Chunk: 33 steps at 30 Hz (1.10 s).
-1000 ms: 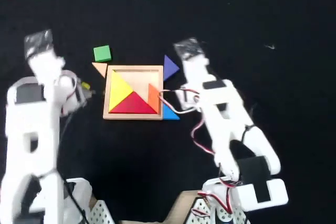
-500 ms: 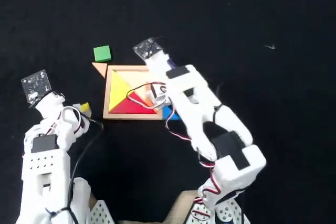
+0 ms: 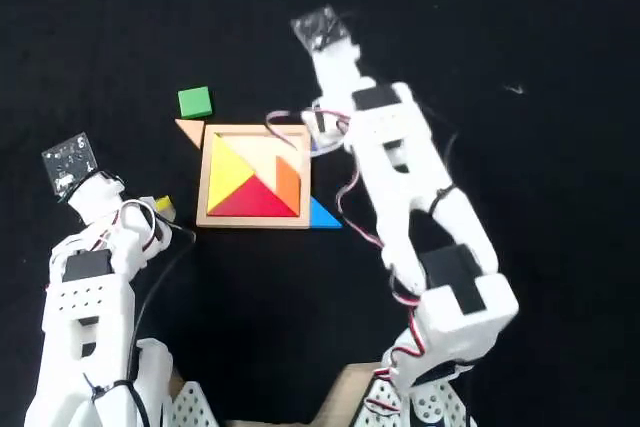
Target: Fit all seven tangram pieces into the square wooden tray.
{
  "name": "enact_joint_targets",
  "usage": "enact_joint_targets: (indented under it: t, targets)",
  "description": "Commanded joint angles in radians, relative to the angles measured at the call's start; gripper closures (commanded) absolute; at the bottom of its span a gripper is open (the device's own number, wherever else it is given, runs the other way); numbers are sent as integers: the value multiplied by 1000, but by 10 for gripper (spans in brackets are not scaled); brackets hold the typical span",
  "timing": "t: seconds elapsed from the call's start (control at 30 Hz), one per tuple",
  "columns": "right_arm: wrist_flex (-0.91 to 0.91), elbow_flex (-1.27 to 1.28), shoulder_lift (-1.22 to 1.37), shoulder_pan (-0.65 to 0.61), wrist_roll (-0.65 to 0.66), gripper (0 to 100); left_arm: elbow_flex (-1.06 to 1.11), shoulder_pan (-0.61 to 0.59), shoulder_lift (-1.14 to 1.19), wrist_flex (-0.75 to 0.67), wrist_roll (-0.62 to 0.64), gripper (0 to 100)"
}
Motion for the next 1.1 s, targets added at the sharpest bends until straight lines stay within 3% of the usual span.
enact_joint_targets:
  t: [0.0, 0.13, 0.67, 0.83, 1.07]
  targets:
    - [64, -214, 119, 17, -71, 845, -10, -1, 2, -18, 5, 781]
    - [100, -369, 283, 29, -115, 743, -10, 1, 3, -18, 3, 781]
    - [345, -1058, 782, -17, -124, 743, -13, 1, 6, -20, 3, 781]
    - [503, -1247, 898, 5, -107, 743, -13, 1, 6, -20, 3, 781]
    - [756, -1455, 1026, 52, 140, 744, -12, 2, 5, -20, 3, 781]
